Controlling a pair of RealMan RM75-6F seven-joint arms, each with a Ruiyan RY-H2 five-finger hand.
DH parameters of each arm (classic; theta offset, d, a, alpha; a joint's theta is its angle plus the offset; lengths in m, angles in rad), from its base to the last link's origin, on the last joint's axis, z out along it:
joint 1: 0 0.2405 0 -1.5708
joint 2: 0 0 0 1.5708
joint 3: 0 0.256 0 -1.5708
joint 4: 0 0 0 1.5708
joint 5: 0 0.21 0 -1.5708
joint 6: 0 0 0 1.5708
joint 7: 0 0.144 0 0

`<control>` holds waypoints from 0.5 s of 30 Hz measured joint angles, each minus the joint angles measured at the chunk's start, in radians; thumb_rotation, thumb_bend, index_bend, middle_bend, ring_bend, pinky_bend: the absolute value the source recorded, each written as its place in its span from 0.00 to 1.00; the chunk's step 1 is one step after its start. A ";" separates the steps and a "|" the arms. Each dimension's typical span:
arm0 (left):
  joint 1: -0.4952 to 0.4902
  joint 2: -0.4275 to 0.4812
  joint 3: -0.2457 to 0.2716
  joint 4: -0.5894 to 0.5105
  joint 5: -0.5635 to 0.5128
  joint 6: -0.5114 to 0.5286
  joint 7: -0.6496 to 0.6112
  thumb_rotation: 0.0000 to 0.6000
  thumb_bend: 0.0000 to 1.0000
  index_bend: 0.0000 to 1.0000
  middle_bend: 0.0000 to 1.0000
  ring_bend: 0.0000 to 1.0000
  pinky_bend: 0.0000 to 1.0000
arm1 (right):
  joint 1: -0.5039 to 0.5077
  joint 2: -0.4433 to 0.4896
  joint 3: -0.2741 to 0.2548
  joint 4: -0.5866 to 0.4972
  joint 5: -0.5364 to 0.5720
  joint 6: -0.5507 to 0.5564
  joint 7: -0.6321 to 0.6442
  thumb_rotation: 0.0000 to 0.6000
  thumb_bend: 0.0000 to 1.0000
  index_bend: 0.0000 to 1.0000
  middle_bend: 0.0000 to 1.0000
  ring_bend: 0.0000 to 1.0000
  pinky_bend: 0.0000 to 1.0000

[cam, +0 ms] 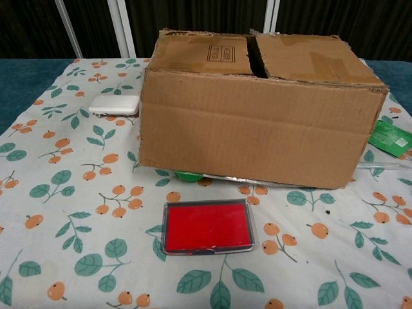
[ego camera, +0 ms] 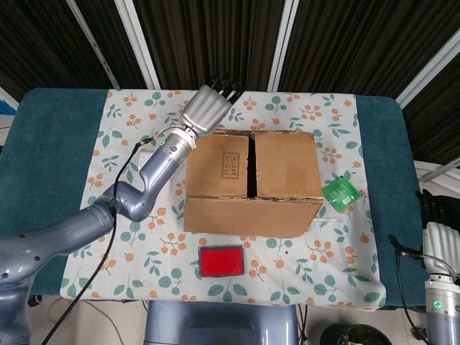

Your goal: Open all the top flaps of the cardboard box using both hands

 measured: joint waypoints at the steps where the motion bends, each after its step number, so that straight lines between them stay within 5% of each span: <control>1: 0.000 0.040 0.004 -0.061 0.014 -0.036 -0.027 1.00 0.97 0.04 0.12 0.07 0.24 | 0.000 0.000 0.000 0.001 -0.001 -0.001 0.001 1.00 0.26 0.00 0.00 0.00 0.23; 7: -0.034 0.186 0.032 -0.269 0.071 -0.224 -0.119 1.00 1.00 0.16 0.27 0.20 0.36 | -0.002 0.001 0.007 0.007 0.003 -0.006 0.018 1.00 0.27 0.00 0.00 0.00 0.23; 15: -0.102 0.172 0.091 -0.320 0.084 -0.280 -0.125 1.00 1.00 0.19 0.36 0.25 0.37 | -0.007 -0.002 0.017 0.028 -0.006 0.004 0.047 1.00 0.27 0.00 0.00 0.00 0.23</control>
